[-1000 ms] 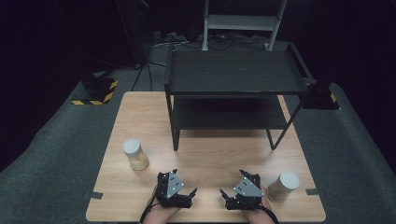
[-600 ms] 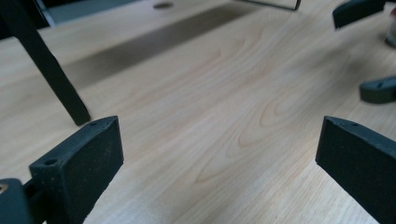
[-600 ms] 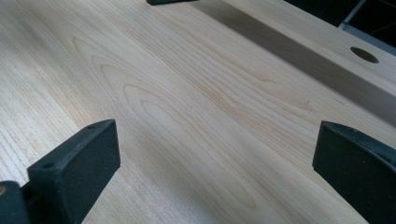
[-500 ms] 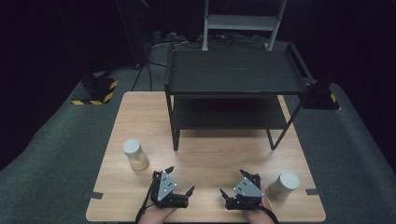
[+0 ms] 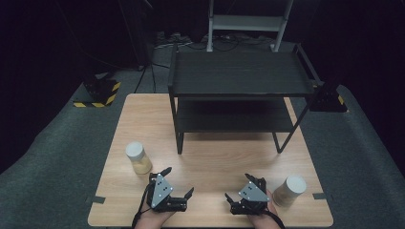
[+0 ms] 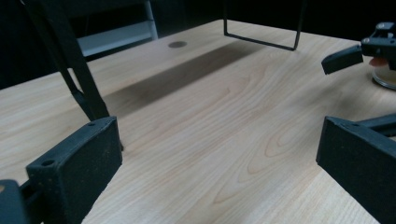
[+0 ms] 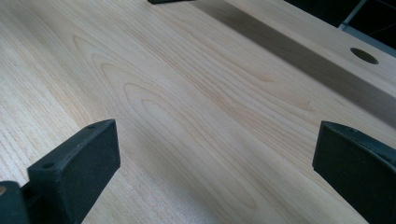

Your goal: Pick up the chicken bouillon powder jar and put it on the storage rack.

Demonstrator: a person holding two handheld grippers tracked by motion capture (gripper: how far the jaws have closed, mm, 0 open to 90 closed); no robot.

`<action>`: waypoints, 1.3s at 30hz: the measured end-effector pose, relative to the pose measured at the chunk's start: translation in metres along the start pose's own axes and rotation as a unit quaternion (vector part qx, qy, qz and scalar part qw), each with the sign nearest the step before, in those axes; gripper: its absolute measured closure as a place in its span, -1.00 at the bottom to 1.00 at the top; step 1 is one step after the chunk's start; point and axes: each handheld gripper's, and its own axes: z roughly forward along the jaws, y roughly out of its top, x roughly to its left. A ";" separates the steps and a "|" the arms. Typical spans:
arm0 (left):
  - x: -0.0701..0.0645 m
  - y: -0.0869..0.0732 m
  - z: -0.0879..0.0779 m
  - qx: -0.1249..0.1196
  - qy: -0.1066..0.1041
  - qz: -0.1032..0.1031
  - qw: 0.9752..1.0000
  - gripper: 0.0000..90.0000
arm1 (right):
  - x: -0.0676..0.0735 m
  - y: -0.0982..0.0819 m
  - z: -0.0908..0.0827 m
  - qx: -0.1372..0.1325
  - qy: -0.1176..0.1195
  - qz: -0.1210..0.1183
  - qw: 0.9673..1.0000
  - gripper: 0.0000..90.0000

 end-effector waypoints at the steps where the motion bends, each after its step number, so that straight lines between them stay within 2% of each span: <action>1: 0.001 0.000 -0.001 -0.002 0.002 0.000 1.000 -0.99 | 0.000 0.000 0.000 0.000 0.000 0.000 1.000 -1.00; 7: 0.006 0.001 -0.010 -0.014 0.011 -0.006 1.000 -0.99 | 0.000 0.000 0.000 0.000 0.000 -0.001 1.000 -1.00; 19: 0.017 0.001 -0.029 -0.031 0.054 -0.010 0.998 -0.99 | 0.000 0.000 0.000 0.001 0.001 -0.002 1.000 -1.00; 24: 0.023 -0.001 -0.036 -0.036 0.072 -0.021 0.997 -0.99 | 0.000 0.001 0.000 0.001 0.000 -0.004 1.000 -1.00; 25: 0.025 -0.002 -0.039 -0.038 0.081 -0.021 0.996 -0.99 | 0.000 0.001 0.000 0.001 0.000 -0.003 1.000 -1.00; 29: 0.028 -0.002 -0.043 -0.040 0.090 -0.024 0.995 -0.99 | 0.000 0.001 0.000 0.002 0.000 -0.003 1.000 -1.00; 34: 0.035 -0.005 -0.051 -0.042 0.112 -0.032 0.992 -0.99 | 0.000 0.001 0.000 0.002 0.001 -0.003 1.000 -1.00; 39: 0.040 -0.008 -0.055 -0.044 0.124 -0.039 0.990 -0.99 | 0.000 0.001 0.000 0.001 0.001 -0.002 1.000 -1.00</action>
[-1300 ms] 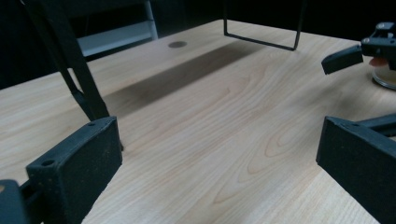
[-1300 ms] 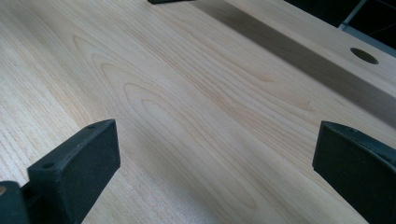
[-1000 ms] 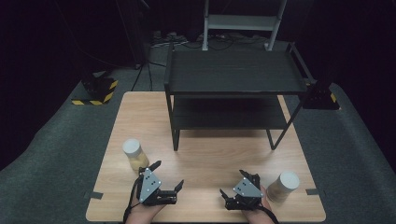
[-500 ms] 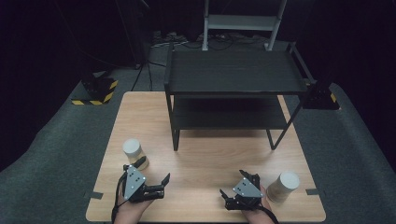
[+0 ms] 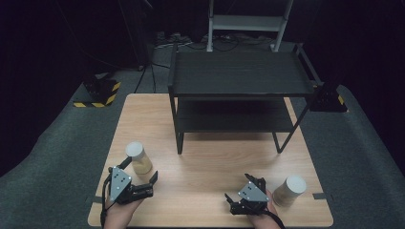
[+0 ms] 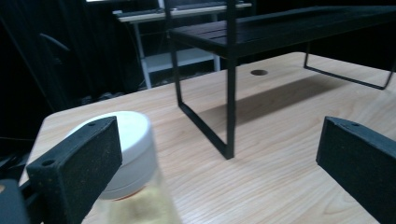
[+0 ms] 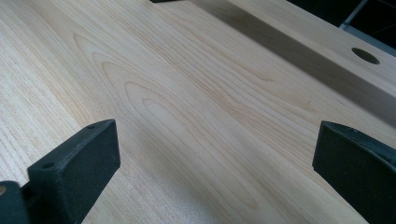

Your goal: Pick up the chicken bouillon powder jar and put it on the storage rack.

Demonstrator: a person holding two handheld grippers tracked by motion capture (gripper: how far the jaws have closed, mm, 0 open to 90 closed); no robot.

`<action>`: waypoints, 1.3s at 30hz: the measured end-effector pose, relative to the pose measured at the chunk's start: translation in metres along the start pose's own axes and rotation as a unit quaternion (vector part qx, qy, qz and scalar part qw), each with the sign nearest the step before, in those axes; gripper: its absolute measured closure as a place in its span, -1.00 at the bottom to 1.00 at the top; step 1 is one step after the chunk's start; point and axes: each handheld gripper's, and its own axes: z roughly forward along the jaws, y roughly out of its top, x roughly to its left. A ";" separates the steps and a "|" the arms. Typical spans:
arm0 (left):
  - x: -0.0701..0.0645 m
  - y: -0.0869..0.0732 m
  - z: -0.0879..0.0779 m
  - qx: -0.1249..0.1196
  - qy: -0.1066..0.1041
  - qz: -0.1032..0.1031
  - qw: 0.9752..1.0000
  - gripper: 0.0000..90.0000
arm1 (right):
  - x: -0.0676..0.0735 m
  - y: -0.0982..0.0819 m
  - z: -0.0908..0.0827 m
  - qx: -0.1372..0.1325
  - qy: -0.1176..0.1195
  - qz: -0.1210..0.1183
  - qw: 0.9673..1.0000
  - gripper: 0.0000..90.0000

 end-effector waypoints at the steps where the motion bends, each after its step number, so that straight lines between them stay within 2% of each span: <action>1: 0.002 0.000 -0.001 0.000 0.003 -0.001 1.000 -0.99 | 0.000 0.000 0.000 0.000 0.000 0.000 1.000 -1.00; 7: 0.010 -0.003 -0.001 0.004 0.019 -0.007 1.000 -0.99 | 0.000 0.000 0.000 0.001 0.001 -0.001 1.000 -1.00; 17: 0.017 -0.007 0.005 0.009 0.034 -0.013 0.999 -0.99 | 0.000 0.000 0.000 0.000 0.000 0.000 1.000 -1.00; 39: 0.030 -0.011 0.029 0.030 0.039 -0.030 0.998 -0.99 | -0.001 0.000 0.000 0.001 0.001 0.002 1.000 -1.00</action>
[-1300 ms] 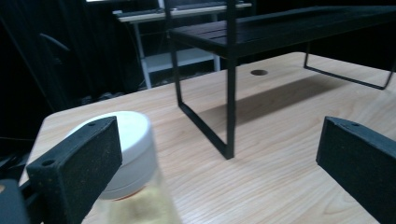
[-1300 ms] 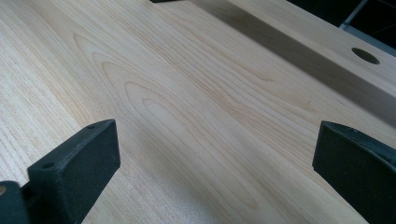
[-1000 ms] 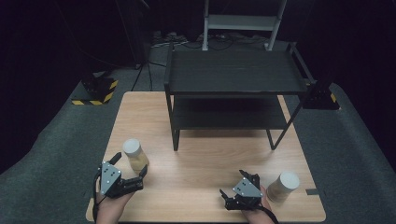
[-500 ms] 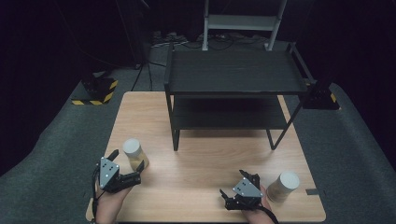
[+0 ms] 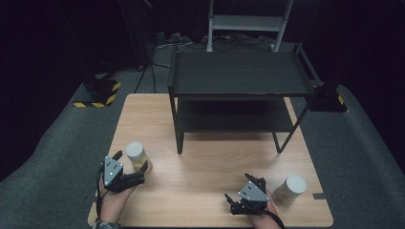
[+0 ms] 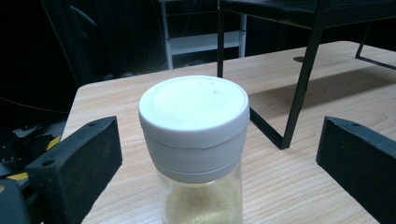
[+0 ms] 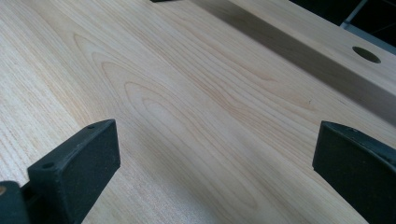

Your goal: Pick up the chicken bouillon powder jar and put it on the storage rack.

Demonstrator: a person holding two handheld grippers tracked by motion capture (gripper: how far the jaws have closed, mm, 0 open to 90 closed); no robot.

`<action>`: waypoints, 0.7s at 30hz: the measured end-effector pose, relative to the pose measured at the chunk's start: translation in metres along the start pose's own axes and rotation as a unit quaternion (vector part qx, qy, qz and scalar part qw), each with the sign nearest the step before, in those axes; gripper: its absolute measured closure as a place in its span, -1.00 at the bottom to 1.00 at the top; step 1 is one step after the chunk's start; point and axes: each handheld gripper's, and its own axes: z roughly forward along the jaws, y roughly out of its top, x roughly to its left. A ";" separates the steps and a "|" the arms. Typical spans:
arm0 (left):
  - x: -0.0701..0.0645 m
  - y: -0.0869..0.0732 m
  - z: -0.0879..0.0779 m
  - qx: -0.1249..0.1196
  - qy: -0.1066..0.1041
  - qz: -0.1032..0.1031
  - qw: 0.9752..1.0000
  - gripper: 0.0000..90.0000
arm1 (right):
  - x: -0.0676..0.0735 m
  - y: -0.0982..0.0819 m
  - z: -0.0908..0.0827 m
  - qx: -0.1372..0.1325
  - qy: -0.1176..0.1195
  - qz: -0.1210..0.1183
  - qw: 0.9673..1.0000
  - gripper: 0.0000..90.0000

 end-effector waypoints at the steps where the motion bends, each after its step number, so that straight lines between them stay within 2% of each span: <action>1: 0.000 0.000 0.001 0.000 0.000 -0.002 1.000 -0.99 | 0.000 0.000 0.000 0.000 0.000 0.001 1.000 -1.00; 4: 0.002 0.000 0.005 0.004 0.002 -0.001 1.000 -0.99 | 0.000 0.000 0.000 -0.001 0.000 0.000 1.000 -1.00; 12: 0.008 -0.003 0.017 0.016 0.005 -0.021 1.000 -0.99 | -0.001 -0.001 0.000 -0.001 0.000 0.002 1.000 -1.00; 21: 0.009 -0.008 0.024 0.011 0.008 -0.030 0.999 -0.93 | -0.001 -0.001 0.000 -0.002 0.001 0.002 1.000 -1.00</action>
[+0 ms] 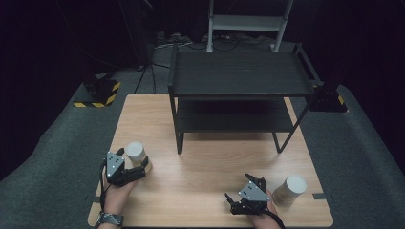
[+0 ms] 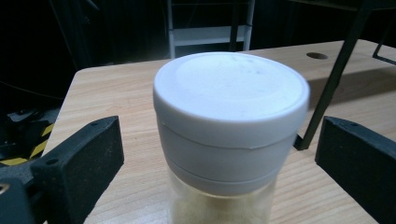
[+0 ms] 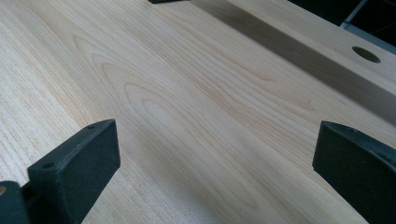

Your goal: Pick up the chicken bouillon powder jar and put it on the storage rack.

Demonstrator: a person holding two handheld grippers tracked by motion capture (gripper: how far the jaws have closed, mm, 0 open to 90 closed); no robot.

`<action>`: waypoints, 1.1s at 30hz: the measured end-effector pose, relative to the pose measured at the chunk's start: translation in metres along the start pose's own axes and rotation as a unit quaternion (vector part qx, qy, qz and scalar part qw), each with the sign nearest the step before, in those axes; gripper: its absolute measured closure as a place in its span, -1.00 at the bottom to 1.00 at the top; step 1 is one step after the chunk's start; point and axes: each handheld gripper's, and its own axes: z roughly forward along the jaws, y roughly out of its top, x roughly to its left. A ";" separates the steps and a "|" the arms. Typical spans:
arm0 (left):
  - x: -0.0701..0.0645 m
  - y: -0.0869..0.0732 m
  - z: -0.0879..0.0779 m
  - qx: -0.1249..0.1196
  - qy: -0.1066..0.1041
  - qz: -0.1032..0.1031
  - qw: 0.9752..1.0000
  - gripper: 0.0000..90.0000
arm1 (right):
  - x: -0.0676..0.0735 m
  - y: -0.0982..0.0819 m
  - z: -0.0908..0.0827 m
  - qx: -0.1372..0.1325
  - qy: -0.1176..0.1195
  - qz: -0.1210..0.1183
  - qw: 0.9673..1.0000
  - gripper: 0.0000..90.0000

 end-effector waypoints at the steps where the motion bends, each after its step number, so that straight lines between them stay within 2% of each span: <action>1: 0.000 -0.001 0.000 -0.002 -0.002 -0.001 1.000 -0.93 | 0.000 0.000 0.000 0.000 0.000 -0.001 1.000 -1.00; 5: 0.001 -0.002 0.002 -0.002 -0.001 -0.006 1.000 -0.79 | 0.000 0.000 0.000 0.000 0.000 0.000 1.000 -1.00; 6: 0.001 -0.003 0.003 -0.002 0.000 -0.009 1.000 -0.73 | 0.000 0.000 0.000 0.000 0.000 0.000 1.000 -1.00; 7: 0.005 -0.004 0.004 -0.001 -0.010 -0.018 1.000 -0.63 | 0.000 0.000 0.000 0.000 0.000 0.000 1.000 -1.00; 8: 0.005 -0.004 0.004 -0.001 -0.010 -0.018 1.000 -0.55 | 0.000 0.000 0.000 0.000 0.000 0.000 1.000 -1.00; 17: 0.008 -0.009 0.004 -0.008 -0.022 -0.026 0.999 -0.26 | 0.000 0.000 0.000 0.000 0.000 0.001 1.000 -1.00; 26: 0.005 -0.005 0.003 -0.004 -0.015 -0.021 1.000 -0.24 | -0.001 0.000 0.000 -0.001 0.001 0.001 1.000 -1.00; 30: 0.006 -0.004 0.002 -0.005 -0.018 -0.026 0.999 -0.24 | -0.001 0.000 0.000 -0.001 0.001 0.001 1.000 -1.00; 33: 0.003 -0.001 -0.002 -0.008 -0.021 -0.018 1.000 -0.24 | -0.001 0.000 0.000 0.000 0.002 0.000 1.000 -1.00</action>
